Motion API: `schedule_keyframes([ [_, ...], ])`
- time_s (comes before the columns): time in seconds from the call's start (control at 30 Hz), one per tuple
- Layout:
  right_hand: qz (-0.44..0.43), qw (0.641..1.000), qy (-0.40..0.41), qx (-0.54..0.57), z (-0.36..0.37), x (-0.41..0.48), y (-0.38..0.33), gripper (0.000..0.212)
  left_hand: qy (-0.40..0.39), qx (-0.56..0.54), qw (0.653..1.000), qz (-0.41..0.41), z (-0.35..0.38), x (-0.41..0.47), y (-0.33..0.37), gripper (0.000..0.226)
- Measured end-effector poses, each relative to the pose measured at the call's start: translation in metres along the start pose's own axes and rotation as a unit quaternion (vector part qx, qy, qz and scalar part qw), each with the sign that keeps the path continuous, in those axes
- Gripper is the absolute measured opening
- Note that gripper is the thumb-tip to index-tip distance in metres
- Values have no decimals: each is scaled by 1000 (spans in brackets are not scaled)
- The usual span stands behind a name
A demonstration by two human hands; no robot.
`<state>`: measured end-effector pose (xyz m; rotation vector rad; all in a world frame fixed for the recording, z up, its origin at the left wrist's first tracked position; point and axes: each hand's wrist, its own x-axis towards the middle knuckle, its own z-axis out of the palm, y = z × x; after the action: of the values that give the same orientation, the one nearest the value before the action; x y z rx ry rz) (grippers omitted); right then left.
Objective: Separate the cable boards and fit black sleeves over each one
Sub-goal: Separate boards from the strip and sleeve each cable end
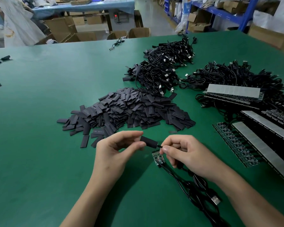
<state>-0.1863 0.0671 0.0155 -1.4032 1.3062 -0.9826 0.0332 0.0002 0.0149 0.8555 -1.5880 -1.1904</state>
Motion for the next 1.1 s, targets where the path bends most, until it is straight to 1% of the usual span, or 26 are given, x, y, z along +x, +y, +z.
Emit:
schedule_keyframes([
  [0.1,-10,1000,9,9,3,0,-1,18,29,-30,999,-20,6,-1,0,23],
  [0.27,-16,998,36,55,10,1,-3,19,34,-41,998,-28,11,-2,0,25],
  [0.4,-17,996,54,75,12,1,-3,22,39,-44,998,-29,13,-3,-1,22],
  [0.63,-8,994,65,84,17,1,-3,19,35,-47,998,-32,16,-4,-2,24],
  [0.77,-9,992,68,102,17,1,-4,20,31,-37,999,-16,16,-4,-3,25],
  [0.87,-13,993,63,103,21,2,-5,19,54,-32,998,-6,16,-3,-2,24],
  [0.97,-7,994,54,97,24,2,-5,19,83,-50,995,-11,17,-3,-2,20],
  [1.1,-4,994,53,99,24,1,-4,20,75,-61,995,-18,18,-3,-3,19],
])
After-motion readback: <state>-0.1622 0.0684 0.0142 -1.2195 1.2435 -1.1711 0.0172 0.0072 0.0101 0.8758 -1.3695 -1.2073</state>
